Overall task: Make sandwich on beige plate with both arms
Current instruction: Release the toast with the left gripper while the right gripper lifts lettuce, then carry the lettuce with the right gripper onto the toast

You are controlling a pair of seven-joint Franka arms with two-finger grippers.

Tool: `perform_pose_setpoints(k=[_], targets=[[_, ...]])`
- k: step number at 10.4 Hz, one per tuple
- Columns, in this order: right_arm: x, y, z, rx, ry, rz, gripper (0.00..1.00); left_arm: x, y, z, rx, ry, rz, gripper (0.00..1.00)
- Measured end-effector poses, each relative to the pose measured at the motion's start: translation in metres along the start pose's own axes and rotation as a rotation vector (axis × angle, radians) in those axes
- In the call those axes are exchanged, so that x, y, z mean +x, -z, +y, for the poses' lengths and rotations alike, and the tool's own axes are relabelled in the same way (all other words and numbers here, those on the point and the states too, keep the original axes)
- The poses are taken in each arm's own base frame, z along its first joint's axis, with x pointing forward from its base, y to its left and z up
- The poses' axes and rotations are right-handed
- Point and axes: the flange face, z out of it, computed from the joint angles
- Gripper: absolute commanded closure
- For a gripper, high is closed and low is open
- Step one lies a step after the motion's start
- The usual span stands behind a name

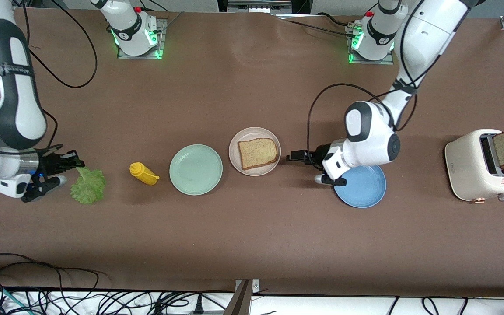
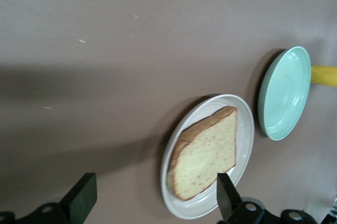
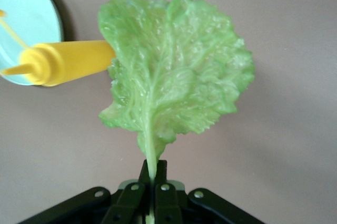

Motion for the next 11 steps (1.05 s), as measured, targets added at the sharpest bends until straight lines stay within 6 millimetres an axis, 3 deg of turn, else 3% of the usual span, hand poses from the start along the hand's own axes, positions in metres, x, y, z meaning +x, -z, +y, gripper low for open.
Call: perform_pose_setpoints(k=[2, 4, 7, 9, 11], targets=[[-0.006, 0.038, -0.026, -0.007, -0.069, 0.018, 1.0, 0.01, 0.039, -0.01, 0.103, -0.023, -0.029, 0.0], [0.003, 0.055, -0.073, 0.002, -0.129, 0.026, 1.0, 0.017, 0.082, -0.023, 0.264, -0.051, -0.102, 0.0], [0.032, 0.066, -0.195, 0.017, -0.255, 0.043, 1.0, 0.026, 0.174, -0.019, 0.388, -0.003, -0.128, 0.0], [0.048, 0.059, -0.275, -0.005, -0.336, 0.061, 1.0, 0.031, 0.229, -0.004, 0.451, 0.074, -0.04, 0.0], [0.063, 0.041, -0.342, -0.009, -0.401, 0.104, 1.0, 0.029, 0.268, 0.012, 0.549, 0.08, 0.042, 0.0]])
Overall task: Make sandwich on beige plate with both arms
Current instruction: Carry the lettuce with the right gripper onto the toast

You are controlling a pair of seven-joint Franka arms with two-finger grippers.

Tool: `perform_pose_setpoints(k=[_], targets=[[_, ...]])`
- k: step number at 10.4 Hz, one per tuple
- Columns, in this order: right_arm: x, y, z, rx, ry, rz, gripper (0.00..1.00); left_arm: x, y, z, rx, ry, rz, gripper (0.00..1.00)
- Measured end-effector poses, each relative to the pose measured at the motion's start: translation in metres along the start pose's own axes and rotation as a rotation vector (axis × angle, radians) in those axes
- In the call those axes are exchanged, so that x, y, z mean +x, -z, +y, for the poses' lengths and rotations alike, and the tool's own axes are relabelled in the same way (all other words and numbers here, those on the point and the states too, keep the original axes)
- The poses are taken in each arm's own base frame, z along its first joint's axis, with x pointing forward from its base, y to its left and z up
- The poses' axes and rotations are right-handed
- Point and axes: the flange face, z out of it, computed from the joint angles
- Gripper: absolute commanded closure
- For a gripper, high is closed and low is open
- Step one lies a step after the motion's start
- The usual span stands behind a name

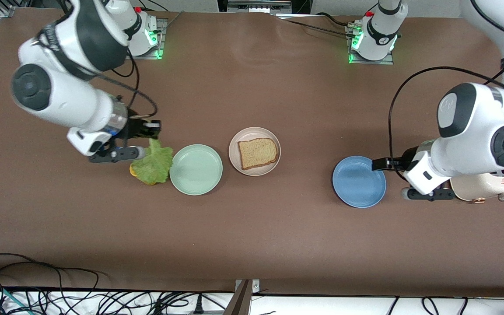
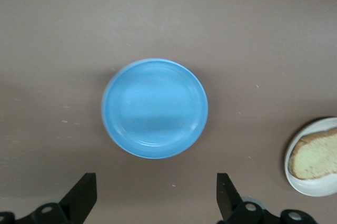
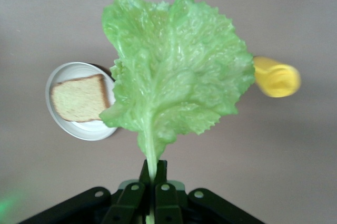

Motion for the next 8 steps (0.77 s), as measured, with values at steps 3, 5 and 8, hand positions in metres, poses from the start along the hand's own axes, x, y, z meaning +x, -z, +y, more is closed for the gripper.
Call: perform_pose_setpoints(k=[3, 5, 8], targets=[[-0.02, -0.074, -0.101, -0.026, -0.064, 0.061, 1.0, -0.019, 0.039, 0.0, 0.018, 0.008, 0.013, 0.0], [-0.027, -0.132, -0.141, -0.028, -0.075, 0.083, 1.0, -0.044, 0.083, 0.003, 0.026, 0.002, 0.034, 0.0], [-0.028, -0.187, -0.162, -0.012, -0.059, 0.087, 1.0, -0.08, 0.14, 0.017, 0.075, -0.029, 0.126, 0.0]])
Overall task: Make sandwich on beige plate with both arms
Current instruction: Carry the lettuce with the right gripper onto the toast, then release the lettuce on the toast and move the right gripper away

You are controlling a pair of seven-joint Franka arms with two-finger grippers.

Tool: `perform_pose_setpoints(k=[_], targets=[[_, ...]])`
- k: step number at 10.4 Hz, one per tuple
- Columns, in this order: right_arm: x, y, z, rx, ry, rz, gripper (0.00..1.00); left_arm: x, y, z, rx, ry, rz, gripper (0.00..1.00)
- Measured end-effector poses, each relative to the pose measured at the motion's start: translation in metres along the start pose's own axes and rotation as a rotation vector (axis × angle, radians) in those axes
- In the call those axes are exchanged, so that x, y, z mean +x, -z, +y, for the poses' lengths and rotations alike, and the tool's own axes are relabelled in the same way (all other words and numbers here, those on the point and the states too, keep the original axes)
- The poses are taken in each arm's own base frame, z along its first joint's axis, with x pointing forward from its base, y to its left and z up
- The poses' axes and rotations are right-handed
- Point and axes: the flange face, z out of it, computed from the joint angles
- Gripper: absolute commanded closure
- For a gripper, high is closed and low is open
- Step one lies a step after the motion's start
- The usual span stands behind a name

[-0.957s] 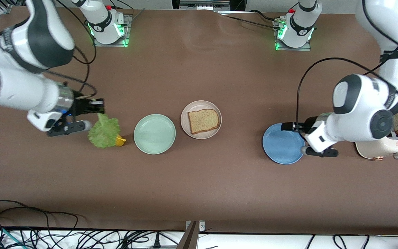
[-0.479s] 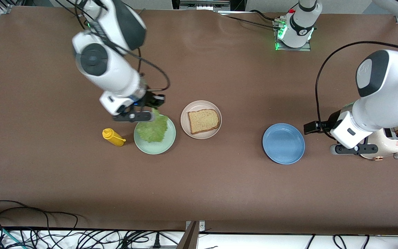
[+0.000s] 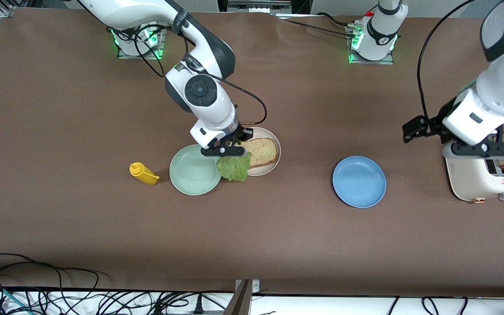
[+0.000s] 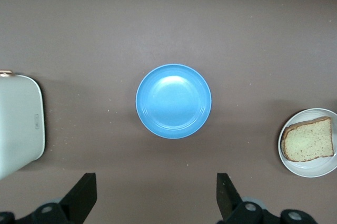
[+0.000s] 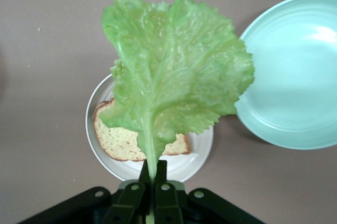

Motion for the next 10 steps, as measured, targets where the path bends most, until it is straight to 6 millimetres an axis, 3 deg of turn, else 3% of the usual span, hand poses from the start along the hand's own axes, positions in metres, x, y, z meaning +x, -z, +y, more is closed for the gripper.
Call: perform_pose_setpoints(k=[1, 3, 5, 6, 7, 10], targets=[[-0.009, -0.019, -0.012, -0.009, 0.002, 0.015, 1.0, -0.005, 0.009, -0.003, 0.005, 0.004, 0.006, 0.0], [-0.034, -0.064, -0.037, -0.031, 0.009, 0.031, 1.0, -0.011, 0.009, -0.013, 0.014, 0.018, -0.024, 0.0], [-0.045, -0.089, -0.045, -0.047, -0.018, 0.034, 0.99, -0.021, 0.01, -0.016, 0.019, 0.007, -0.03, 0.0], [-0.046, -0.091, -0.045, -0.051, -0.029, 0.033, 0.62, -0.031, 0.011, -0.012, 0.023, -0.013, -0.02, 0.0], [-0.046, -0.091, -0.045, -0.05, -0.035, 0.034, 0.45, -0.044, 0.012, -0.008, 0.026, -0.031, -0.001, 0.0], [-0.047, -0.091, -0.047, -0.05, -0.044, 0.034, 0.34, -0.071, 0.017, -0.012, 0.038, -0.064, 0.004, 0.0]])
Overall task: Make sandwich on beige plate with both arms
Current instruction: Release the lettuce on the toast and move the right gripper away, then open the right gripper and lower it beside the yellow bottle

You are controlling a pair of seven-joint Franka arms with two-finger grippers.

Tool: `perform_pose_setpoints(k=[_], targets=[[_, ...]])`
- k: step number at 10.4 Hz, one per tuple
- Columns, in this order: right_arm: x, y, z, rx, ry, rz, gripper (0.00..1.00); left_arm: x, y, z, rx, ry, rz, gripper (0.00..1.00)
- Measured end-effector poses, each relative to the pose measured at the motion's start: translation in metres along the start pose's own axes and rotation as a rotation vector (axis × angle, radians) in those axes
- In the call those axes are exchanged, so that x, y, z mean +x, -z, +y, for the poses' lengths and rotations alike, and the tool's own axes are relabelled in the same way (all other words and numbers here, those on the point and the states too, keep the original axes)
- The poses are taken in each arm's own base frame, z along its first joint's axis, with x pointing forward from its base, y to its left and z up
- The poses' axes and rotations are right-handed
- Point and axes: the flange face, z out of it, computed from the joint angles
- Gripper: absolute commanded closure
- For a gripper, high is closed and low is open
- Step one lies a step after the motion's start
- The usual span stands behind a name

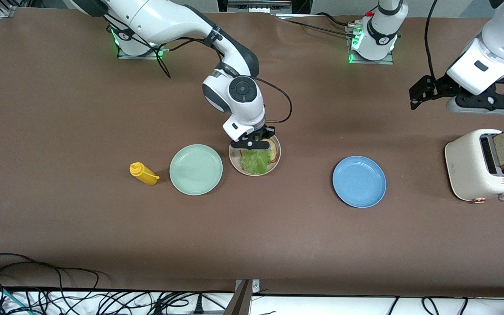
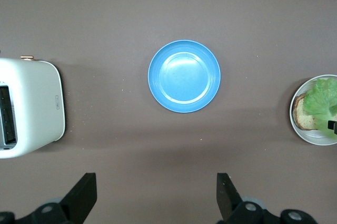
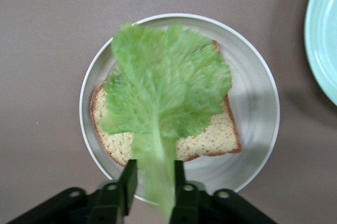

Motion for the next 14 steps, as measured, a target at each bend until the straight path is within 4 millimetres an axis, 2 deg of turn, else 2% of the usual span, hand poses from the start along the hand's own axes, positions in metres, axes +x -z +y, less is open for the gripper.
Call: perform_pose_setpoints(k=[2, 3, 4, 5, 7, 10, 14], targets=[[-0.002, 0.001, -0.002, -0.002, -0.031, 0.0, 0.28, -0.002, 0.0, 0.0, 0.002, -0.005, -0.011, 0.0], [-0.002, 0.002, -0.001, -0.016, -0.041, -0.006, 0.22, -0.003, -0.001, 0.0, 0.002, -0.005, -0.019, 0.0], [0.0, 0.007, 0.004, -0.046, -0.049, -0.015, 0.14, -0.003, -0.001, 0.0, 0.003, -0.005, -0.022, 0.0], [0.007, 0.018, 0.012, -0.079, -0.067, -0.021, 0.12, -0.003, -0.001, 0.0, 0.003, -0.005, -0.023, 0.0], [0.037, 0.062, 0.049, -0.154, -0.132, -0.029, 0.04, -0.003, -0.001, 0.0, 0.003, -0.005, -0.024, 0.0], [0.092, 0.137, 0.12, -0.176, -0.187, 0.0, 0.0, 0.001, -0.008, -0.001, 0.002, -0.003, -0.034, 0.0], [0.137, 0.193, 0.2, -0.182, -0.061, 0.012, 0.0, 0.009, -0.016, -0.006, -0.001, 0.005, -0.045, 0.0]])
